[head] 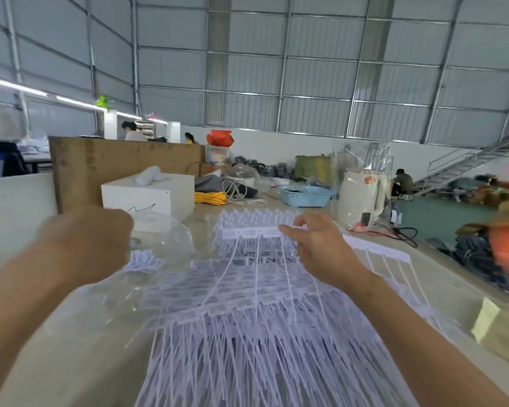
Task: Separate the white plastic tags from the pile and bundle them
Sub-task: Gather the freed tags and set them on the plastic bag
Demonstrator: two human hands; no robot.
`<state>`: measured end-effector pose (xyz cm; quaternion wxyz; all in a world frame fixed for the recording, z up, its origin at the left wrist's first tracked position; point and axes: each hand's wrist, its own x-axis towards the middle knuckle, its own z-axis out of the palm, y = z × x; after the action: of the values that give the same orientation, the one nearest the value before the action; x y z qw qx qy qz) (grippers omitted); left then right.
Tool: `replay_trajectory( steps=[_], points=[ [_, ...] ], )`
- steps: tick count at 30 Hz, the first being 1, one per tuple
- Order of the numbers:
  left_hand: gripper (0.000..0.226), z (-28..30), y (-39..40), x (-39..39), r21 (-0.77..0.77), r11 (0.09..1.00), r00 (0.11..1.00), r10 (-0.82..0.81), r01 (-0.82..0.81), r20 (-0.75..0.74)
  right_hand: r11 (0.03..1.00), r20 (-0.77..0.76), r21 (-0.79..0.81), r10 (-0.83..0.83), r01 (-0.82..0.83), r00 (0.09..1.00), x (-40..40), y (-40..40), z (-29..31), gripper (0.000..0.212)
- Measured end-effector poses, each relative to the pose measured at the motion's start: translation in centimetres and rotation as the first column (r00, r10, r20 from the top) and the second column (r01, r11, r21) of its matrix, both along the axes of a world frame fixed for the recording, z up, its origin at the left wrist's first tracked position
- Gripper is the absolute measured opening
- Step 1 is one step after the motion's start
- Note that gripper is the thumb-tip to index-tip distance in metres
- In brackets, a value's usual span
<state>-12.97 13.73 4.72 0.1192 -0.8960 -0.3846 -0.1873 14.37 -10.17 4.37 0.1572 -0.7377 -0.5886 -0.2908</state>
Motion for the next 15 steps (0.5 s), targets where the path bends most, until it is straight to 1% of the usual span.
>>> replay_trajectory(
  steps=[1,2,3,4,5,6,7,8,9,11,15],
  points=[
    [0.023,0.2,-2.0,1.1,-0.005,0.989,0.973,-0.144,0.148,0.178,0.997,-0.022,-0.080,0.011,-0.013,1.000,0.5,0.0,-0.8,0.049],
    [0.024,0.2,-4.7,2.1,-0.040,0.966,0.936,-0.238,0.257,0.259,0.982,-0.082,-0.184,0.022,-0.037,0.996,0.8,-0.1,-1.7,0.046],
    [0.036,-0.4,-7.0,3.0,-0.134,0.902,0.883,-0.355,0.410,0.305,0.958,-0.154,-0.279,0.017,-0.060,0.988,1.1,-0.3,-2.6,0.044],
    [0.072,-1.1,-9.5,3.8,-0.312,0.822,0.874,-0.405,0.477,0.269,0.938,-0.205,-0.338,0.002,-0.073,0.979,1.2,-0.7,-3.4,0.043],
    [0.102,-2.7,-10.6,4.6,-0.429,0.760,0.872,-0.442,0.488,0.210,0.936,-0.233,-0.343,-0.011,-0.072,0.972,1.4,-1.2,-3.9,0.045],
    [0.117,-4.4,-11.3,5.2,-0.467,0.760,0.881,-0.464,0.452,0.097,0.946,-0.236,-0.320,-0.031,-0.048,0.971,1.7,-1.7,-3.9,0.048],
    [0.122,-5.9,-11.6,5.8,-0.480,0.787,0.890,-0.455,0.388,-0.025,0.960,-0.225,-0.278,-0.050,-0.015,0.973,2.3,-2.1,-3.4,0.051],
    [0.123,-7.1,-11.5,6.2,-0.480,0.812,0.899,-0.427,0.332,-0.100,0.977,-0.207,-0.214,-0.064,0.019,0.976,2.7,-2.5,-2.7,0.053],
    [0.123,-7.9,-11.5,6.5,-0.471,0.829,0.900,-0.411,0.302,-0.145,0.990,-0.186,-0.134,-0.077,0.052,0.980,3.0,-3.0,-1.7,0.052],
    [0.124,-8.4,-11.5,6.8,-0.441,0.841,0.905,-0.405,0.314,-0.130,0.997,-0.113,0.021,-0.075,0.077,0.991,2.8,-3.9,0.9,0.043],
    [0.131,-7.8,-11.0,6.8,-0.440,0.839,0.923,-0.380,0.321,-0.052,0.979,0.048,0.200,0.027,-0.036,0.998,0.7,-4.7,5.1,0.036]
  ],
)
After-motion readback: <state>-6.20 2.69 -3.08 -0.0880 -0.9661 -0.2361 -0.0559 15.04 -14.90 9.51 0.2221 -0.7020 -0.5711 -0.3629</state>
